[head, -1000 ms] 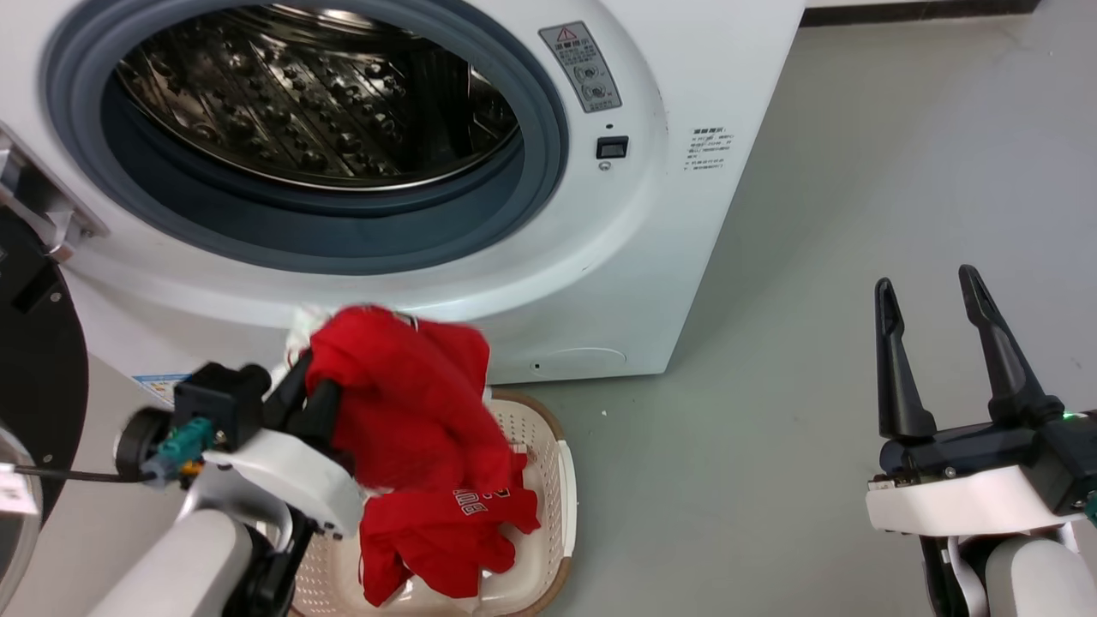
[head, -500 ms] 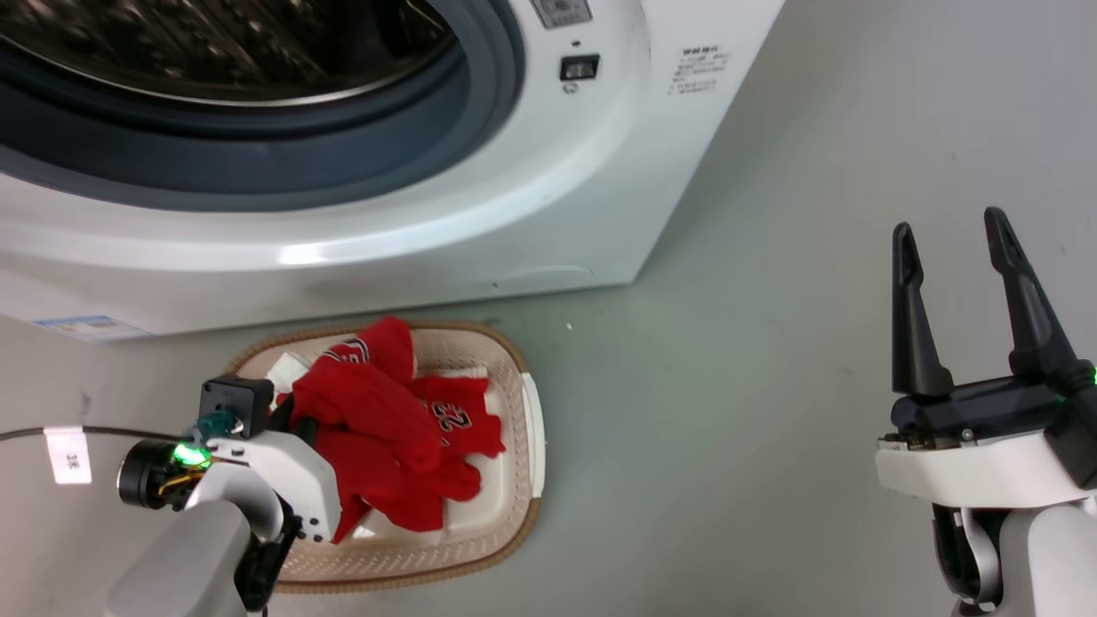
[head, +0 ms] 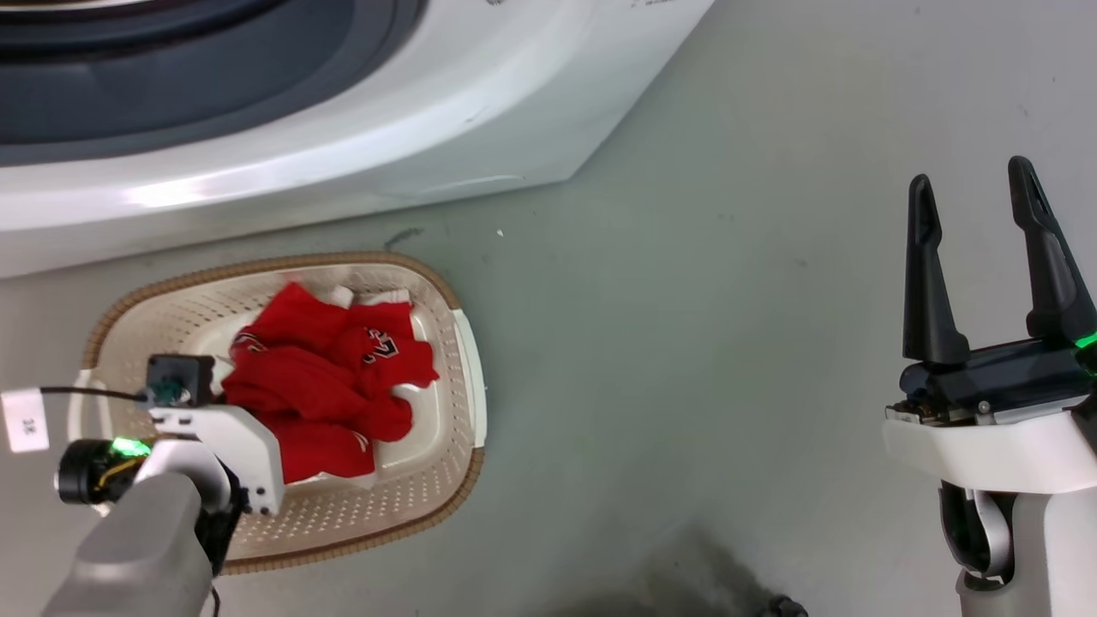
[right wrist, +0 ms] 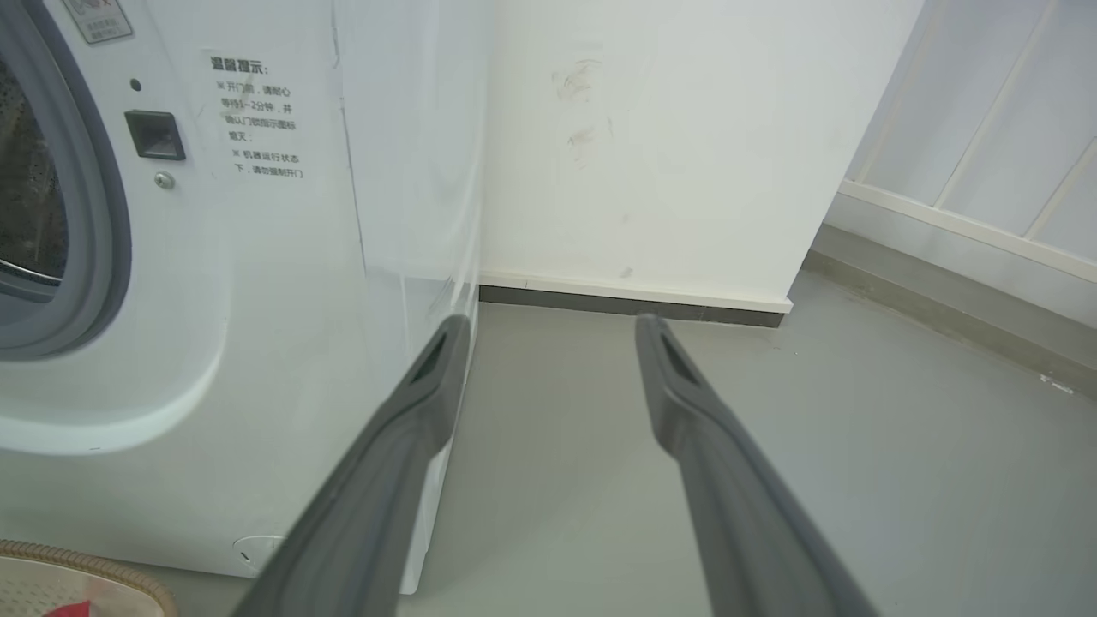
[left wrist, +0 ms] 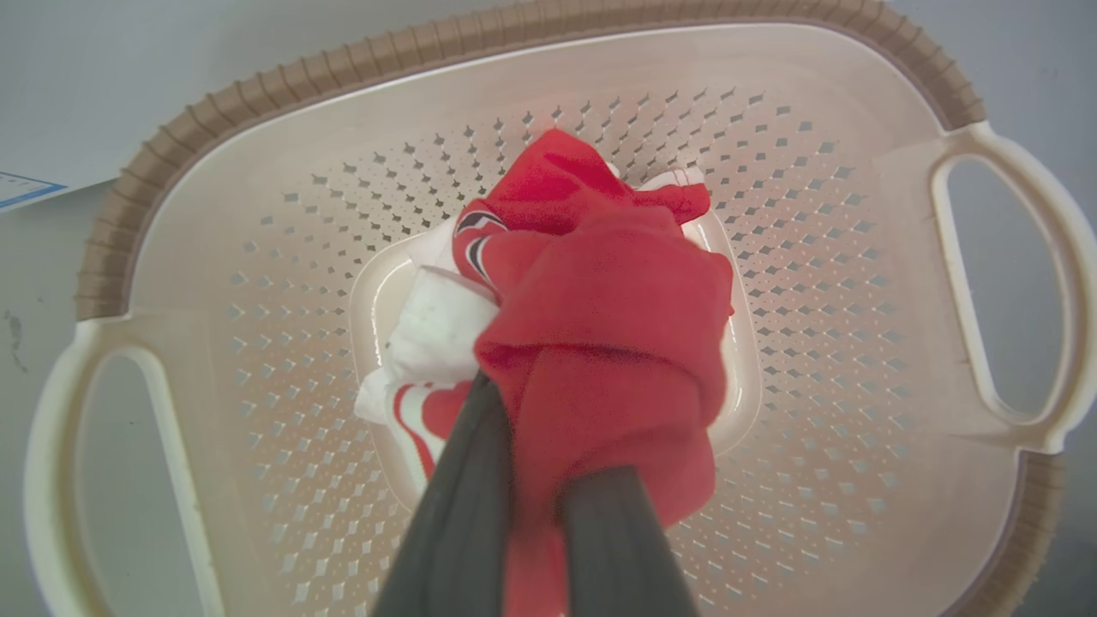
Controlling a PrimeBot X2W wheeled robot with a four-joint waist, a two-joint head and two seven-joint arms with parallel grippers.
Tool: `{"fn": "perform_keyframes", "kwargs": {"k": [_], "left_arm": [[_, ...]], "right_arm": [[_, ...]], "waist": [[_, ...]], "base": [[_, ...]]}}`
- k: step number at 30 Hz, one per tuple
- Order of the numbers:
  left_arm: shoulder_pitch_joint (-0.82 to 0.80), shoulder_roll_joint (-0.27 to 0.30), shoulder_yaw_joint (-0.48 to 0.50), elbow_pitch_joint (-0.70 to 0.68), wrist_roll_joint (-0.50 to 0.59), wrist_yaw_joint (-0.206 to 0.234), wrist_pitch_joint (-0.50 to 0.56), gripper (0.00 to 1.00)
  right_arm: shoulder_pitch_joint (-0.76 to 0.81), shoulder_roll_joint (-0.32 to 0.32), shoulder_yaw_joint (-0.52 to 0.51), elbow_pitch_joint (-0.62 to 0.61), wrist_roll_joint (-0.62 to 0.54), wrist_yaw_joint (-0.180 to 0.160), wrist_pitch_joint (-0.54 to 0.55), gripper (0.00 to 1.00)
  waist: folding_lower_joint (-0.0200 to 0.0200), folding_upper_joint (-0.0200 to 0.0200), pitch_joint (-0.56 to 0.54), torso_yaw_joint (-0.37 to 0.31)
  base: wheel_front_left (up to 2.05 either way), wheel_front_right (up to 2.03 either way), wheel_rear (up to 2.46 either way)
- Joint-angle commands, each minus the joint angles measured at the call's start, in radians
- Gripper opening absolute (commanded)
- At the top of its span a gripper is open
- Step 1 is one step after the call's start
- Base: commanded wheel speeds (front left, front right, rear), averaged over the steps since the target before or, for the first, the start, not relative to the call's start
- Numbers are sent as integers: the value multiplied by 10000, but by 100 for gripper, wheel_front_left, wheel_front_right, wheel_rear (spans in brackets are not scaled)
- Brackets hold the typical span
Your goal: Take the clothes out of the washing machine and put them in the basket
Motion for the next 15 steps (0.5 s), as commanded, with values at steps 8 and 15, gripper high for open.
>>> {"fn": "perform_keyframes", "kwargs": {"k": [8, 15], "left_arm": [[-1042, -136, 128, 1129, -44, -97, -223, 38], [-1049, -231, 193, 1247, 89, -33, -295, 100]], "right_arm": [[-188, 23, 60, -138, 85, -11, -23, 100], [-265, 22, 77, 56, 71, -11, -23, 100]], "waist": [[-2, 0, 819, -284], [-2, 0, 415, -160]], "base": [[0, 0, 0], [0, 0, 0]]}}
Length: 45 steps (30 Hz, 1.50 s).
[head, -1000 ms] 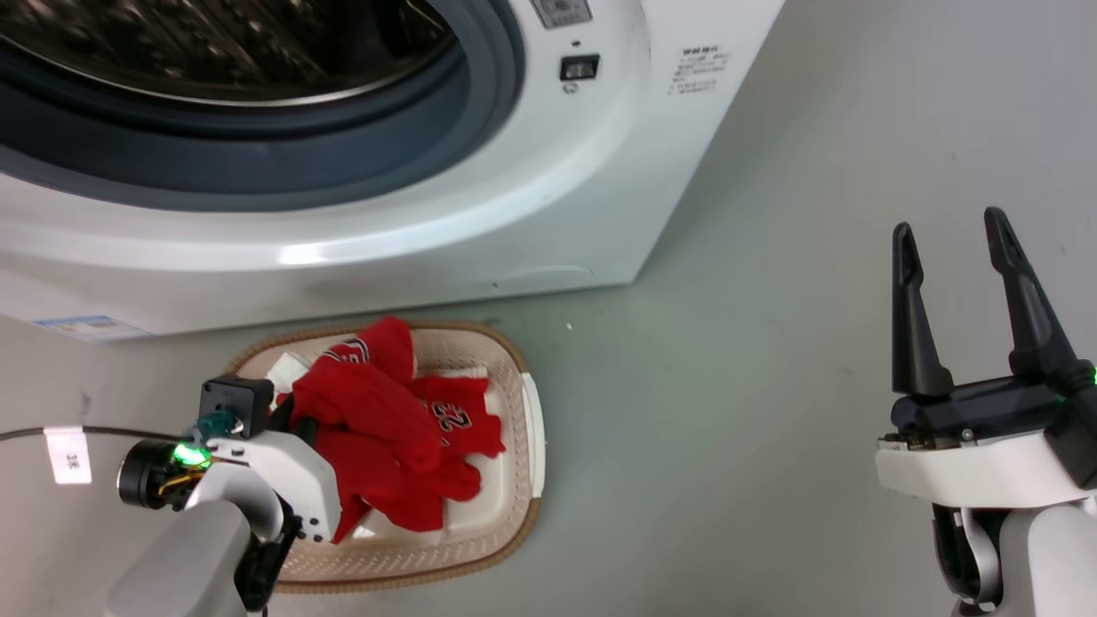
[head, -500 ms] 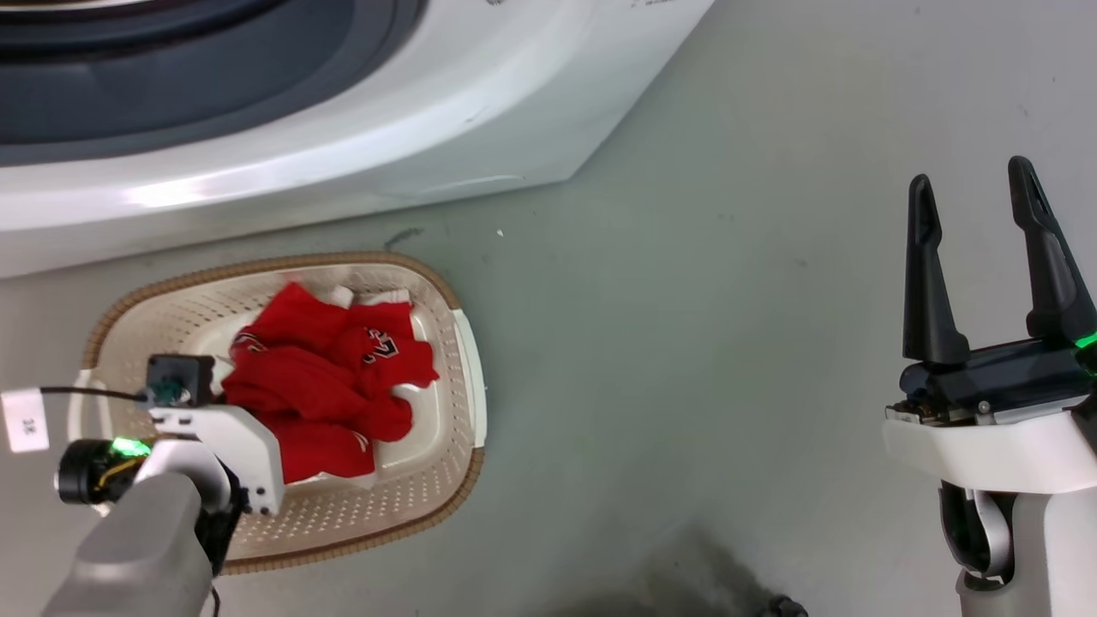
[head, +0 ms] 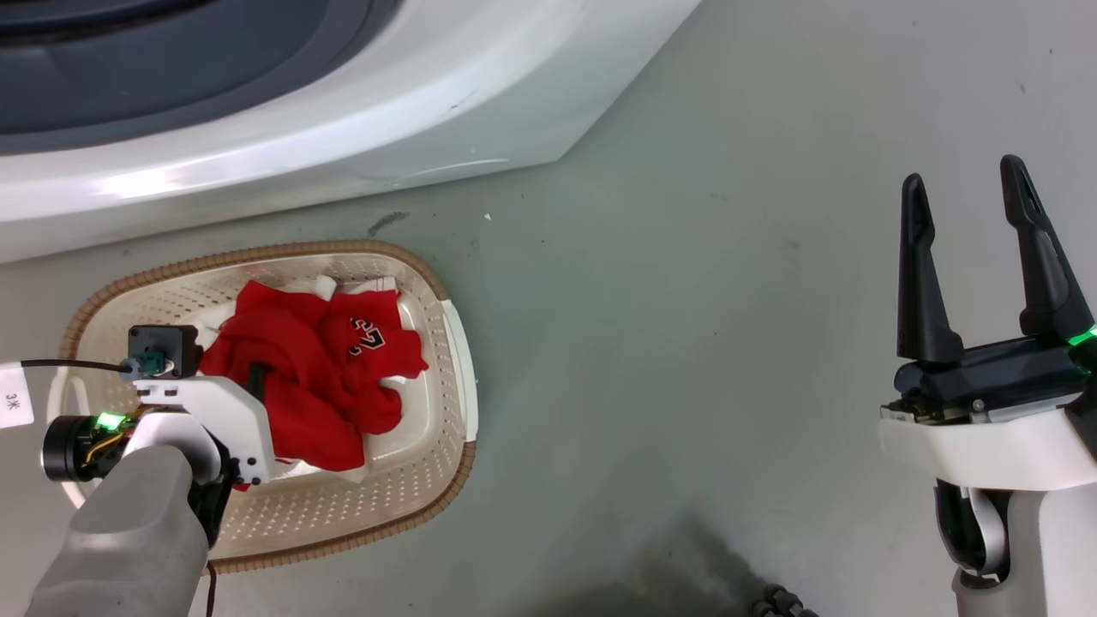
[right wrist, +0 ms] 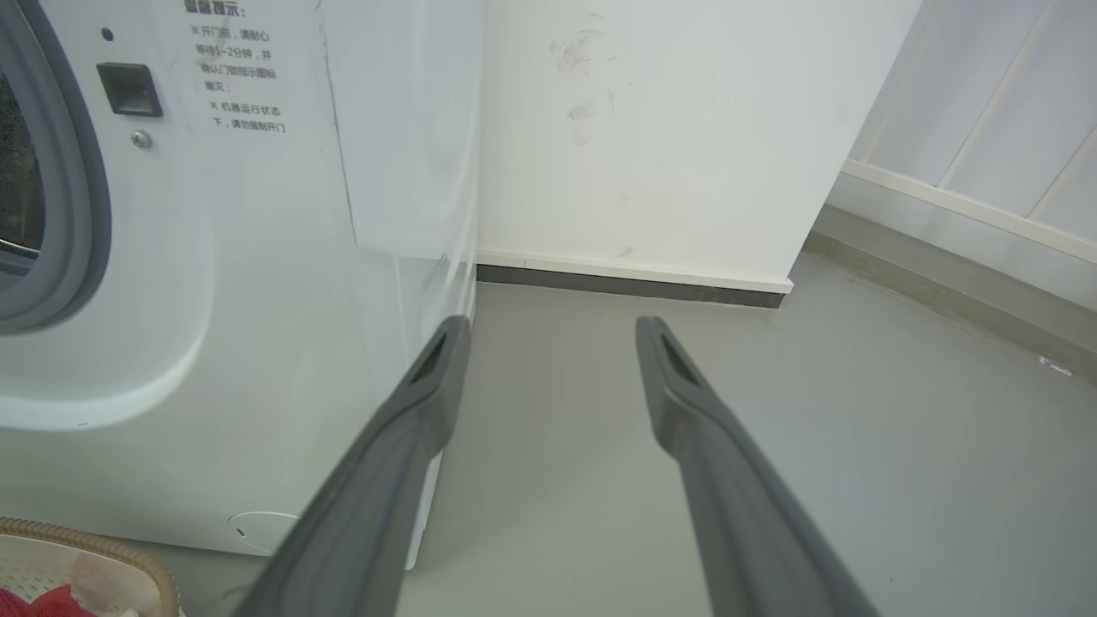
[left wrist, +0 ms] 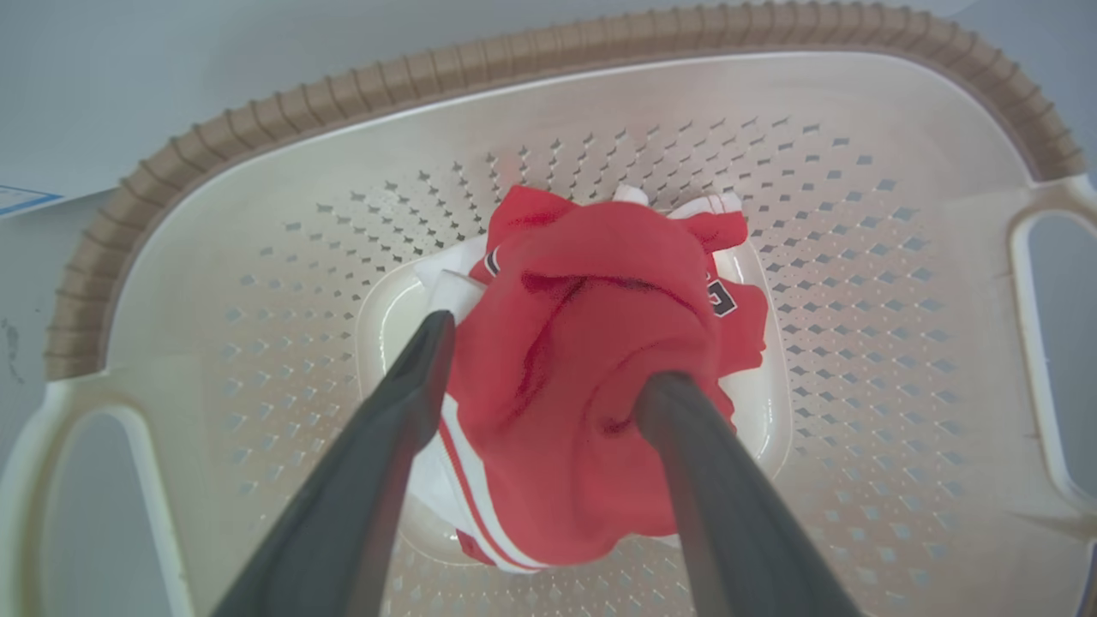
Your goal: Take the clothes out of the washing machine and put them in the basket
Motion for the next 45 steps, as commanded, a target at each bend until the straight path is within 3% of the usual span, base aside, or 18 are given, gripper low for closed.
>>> {"fn": "perform_keyframes", "kwargs": {"k": [1, 12, 18, 27, 32, 35, 45], "left_arm": [[19, -13, 75, -161, 76, 16, -65, 100], [1300, -69, 1085, -2036, 555, 62, -54, 100], [2122, -92, 2282, -4105, 1186, 479, -51, 100], [3977, -781, 4373, -7874, 2804, 667, -54, 100], [4997, -1259, 5088, -9435, 3659, 500, -54, 100], [6143, -1817, 5785, -10833, 4378, 533, -53, 100], [7946, -2428, 6286, -12453, 6164, 1117, -54, 100]], "right_arm": [[-220, 18, -51, 61, 39, -11, -22, 100], [-57, 18, -315, 534, -53, -11, -22, 100], [285, 18, -453, 705, -137, -11, -22, 100], [762, 16, -486, 920, -255, -11, -22, 100], [1132, 13, -614, 979, -257, -11, -22, 100], [1698, 16, -767, 984, -207, -11, -22, 100], [2417, 16, -717, 1080, -284, -11, -23, 100]], "waist": [[-1, 0, -251, 93], [-1, 0, -2216, 703], [-1, 0, -3224, 1129], [-1, 0, -4573, 1818], [-1, 0, -5208, 2035], [-1, 0, -5704, 2140], [-1, 0, -6278, 2156]], "base": [[0, 0, 0], [0, 0, 0], [0, 0, 0], [0, 0, 0], [0, 0, 0], [0, 0, 0], [0, 0, 0]]}}
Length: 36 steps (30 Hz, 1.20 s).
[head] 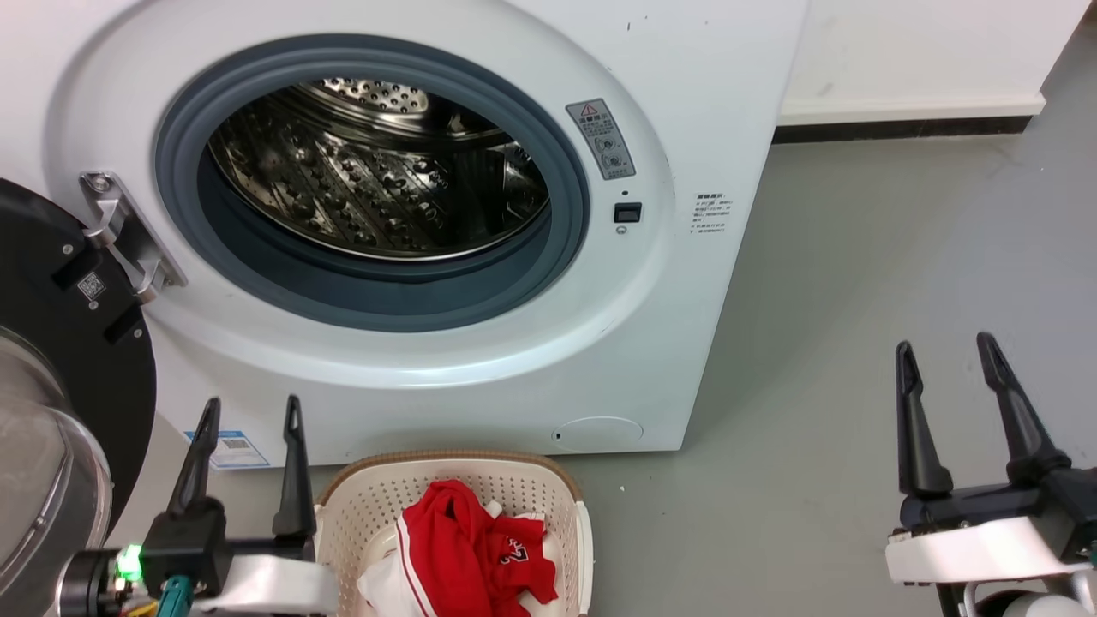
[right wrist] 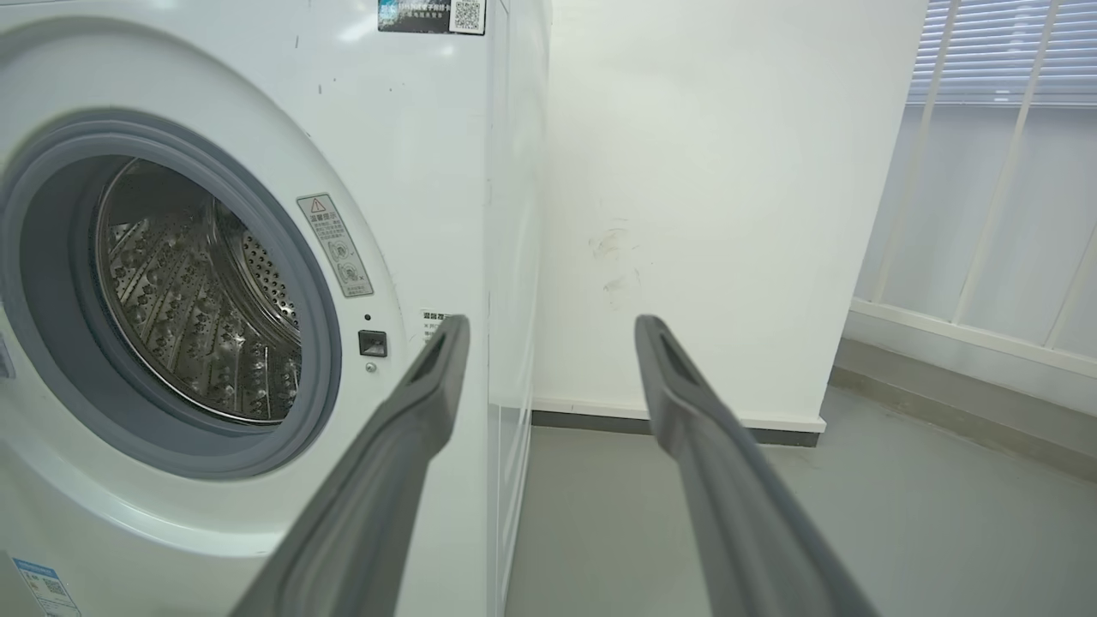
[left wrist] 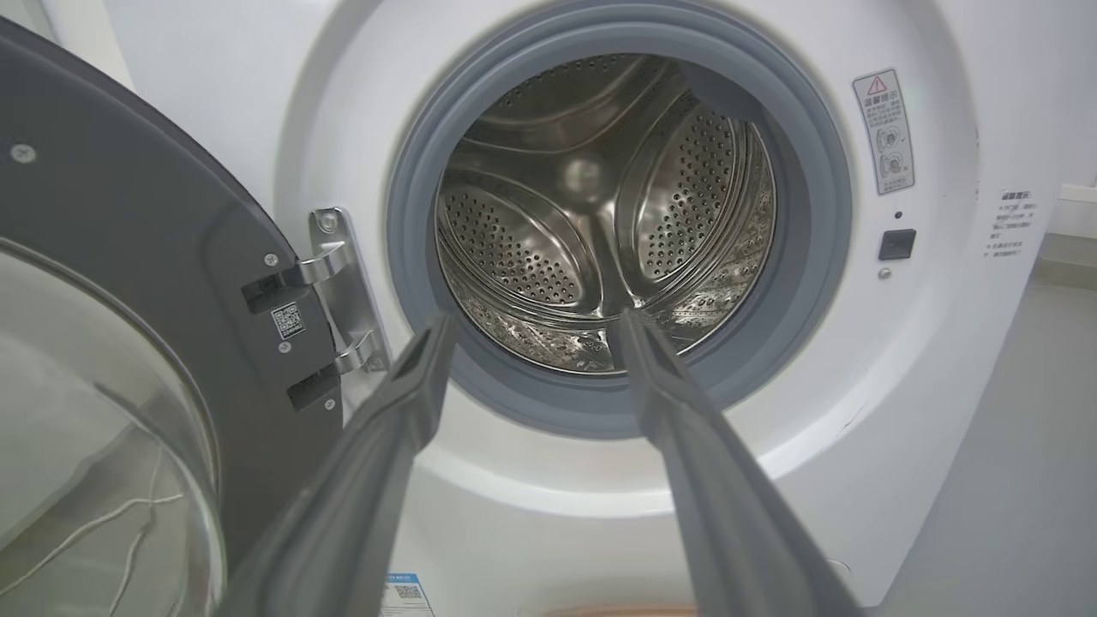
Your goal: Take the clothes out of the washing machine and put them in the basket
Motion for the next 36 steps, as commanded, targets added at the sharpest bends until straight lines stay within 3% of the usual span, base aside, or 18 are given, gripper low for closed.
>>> {"fn": "perform_keyframes", "kwargs": {"k": [1, 17, 36], "left_arm": [[224, -157, 117, -120, -31, 81, -24, 100], [778, -694, 343, -349, 100, -90, -24, 100], [830, -812, 447, -508, 224, -243, -24, 100]], "right_arm": [[167, 13, 44, 46, 31, -11, -21, 100], [425, 14, 40, 105, 133, -11, -20, 100], [352, 14, 38, 143, 317, -11, -21, 100]], "waist": [[2, 0, -110, -44], [2, 0, -364, -146], [2, 0, -373, -159]], "base": [[0, 0, 0], [0, 0, 0], [0, 0, 0]]}}
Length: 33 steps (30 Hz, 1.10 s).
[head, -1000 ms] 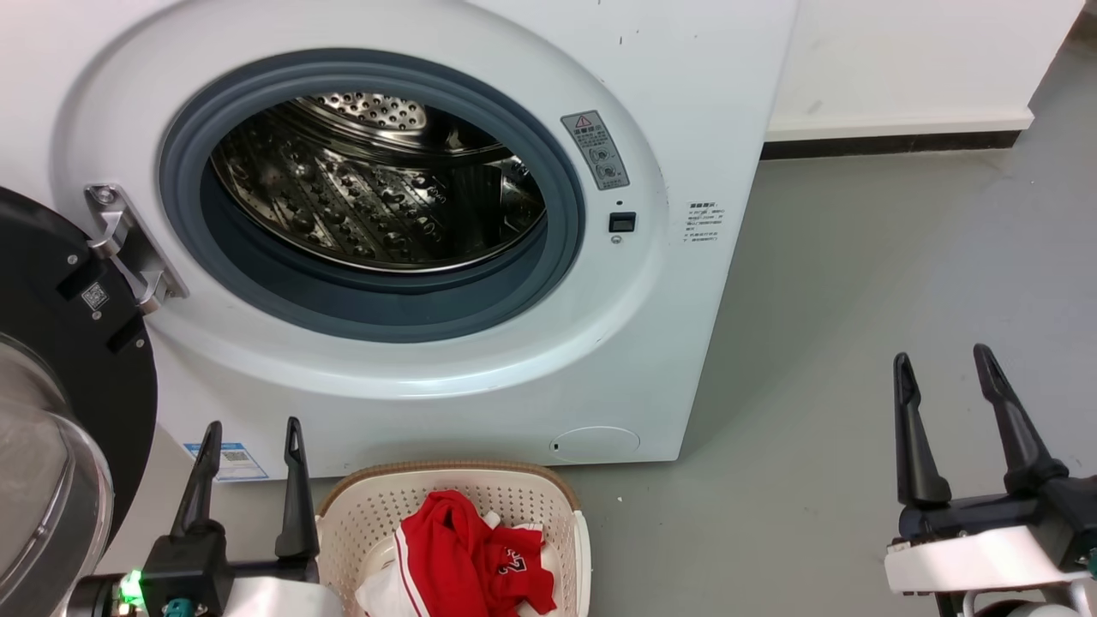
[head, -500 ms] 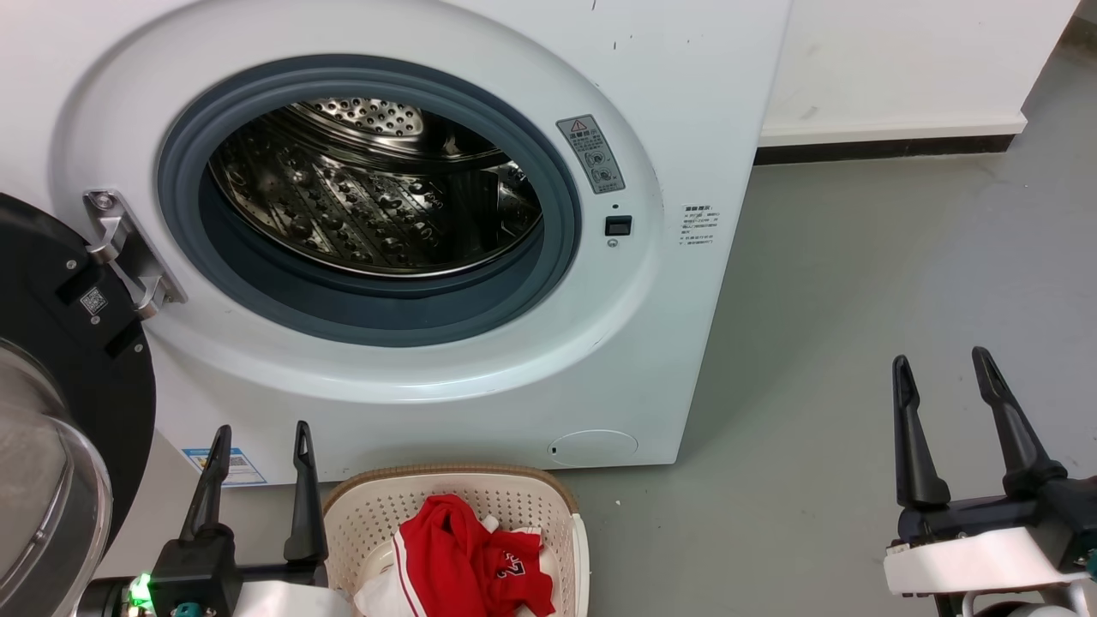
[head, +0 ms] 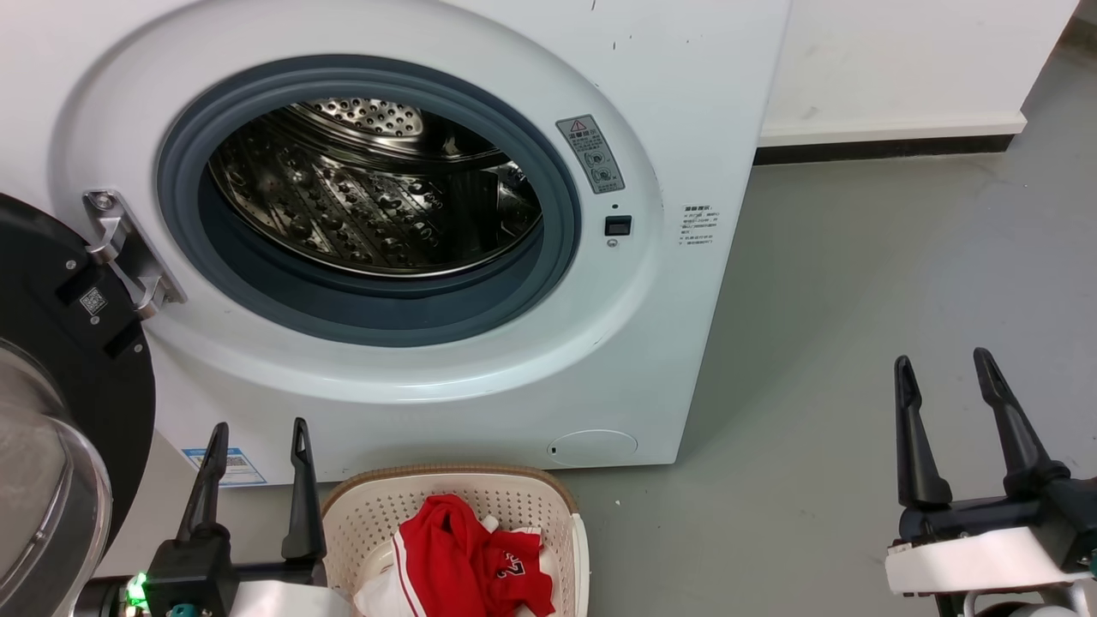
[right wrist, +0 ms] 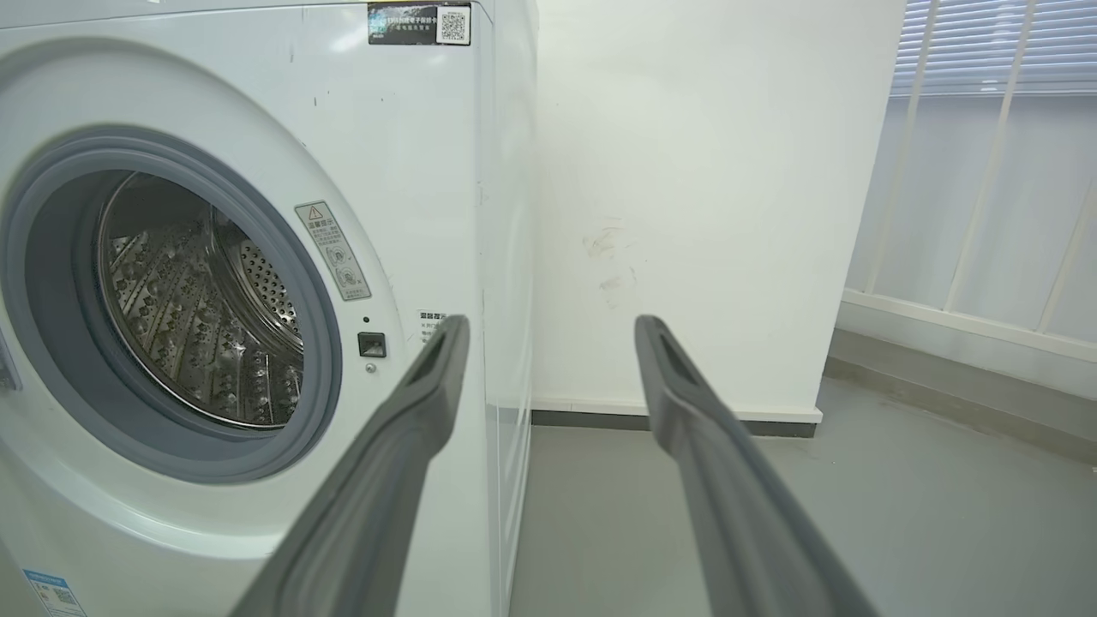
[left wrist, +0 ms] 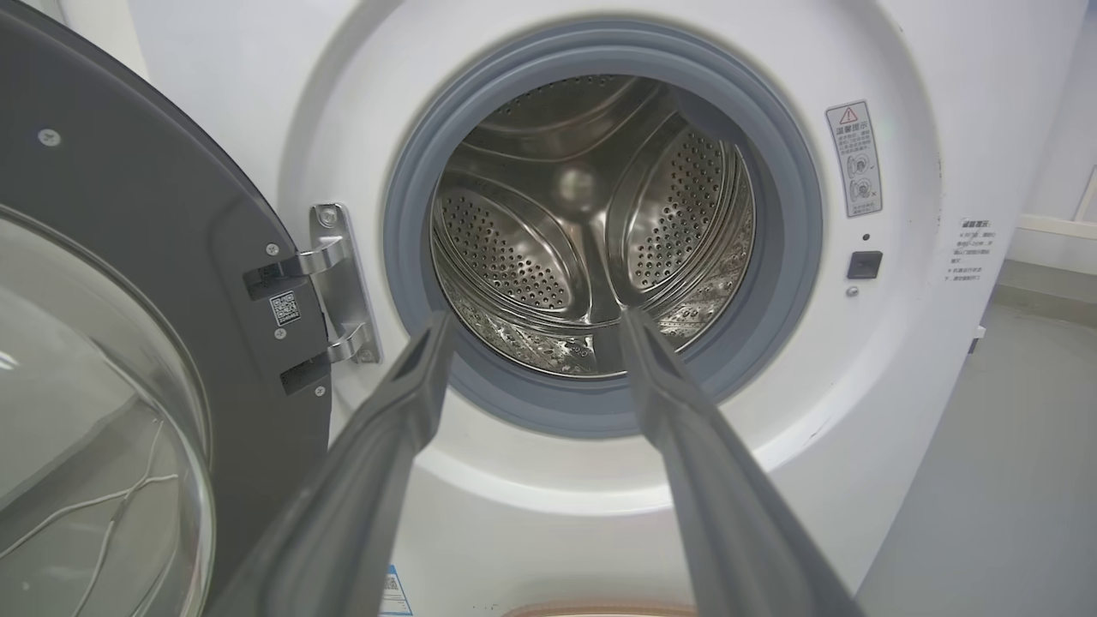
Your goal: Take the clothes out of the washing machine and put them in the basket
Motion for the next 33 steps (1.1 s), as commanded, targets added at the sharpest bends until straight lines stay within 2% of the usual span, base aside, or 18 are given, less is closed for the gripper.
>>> {"fn": "perform_keyframes", "kwargs": {"k": [1, 2, 5, 21, 33], "left_arm": [[113, -7, 36, -78, 31, -56, -26, 100], [10, -12, 19, -16, -11, -19, 0, 0], [34, -79, 6, 309, -63, -14, 57, 0], [-452, -92, 145, 885, -3361, -308, 854, 0], [-715, -100, 210, 1207, -5304, -480, 1304, 0]], "right_arm": [[64, 14, -23, 20, 93, -11, -20, 100], [3, 0, -8, 29, 43, 0, 0, 0], [69, 4, 35, 309, 73, 0, 13, 0], [-242, -179, 150, 887, 3607, -1, 613, 0], [-435, -257, 178, 1239, 5635, -2, 995, 0]], "waist": [[0, 0, 13, -6], [0, 0, 10, -5], [1, 0, 9, -5], [1, 0, -11, 64], [1, 0, -25, 111]], "base": [[0, 0, 0], [0, 0, 0], [0, 0, 0], [0, 0, 0], [0, 0, 0]]}}
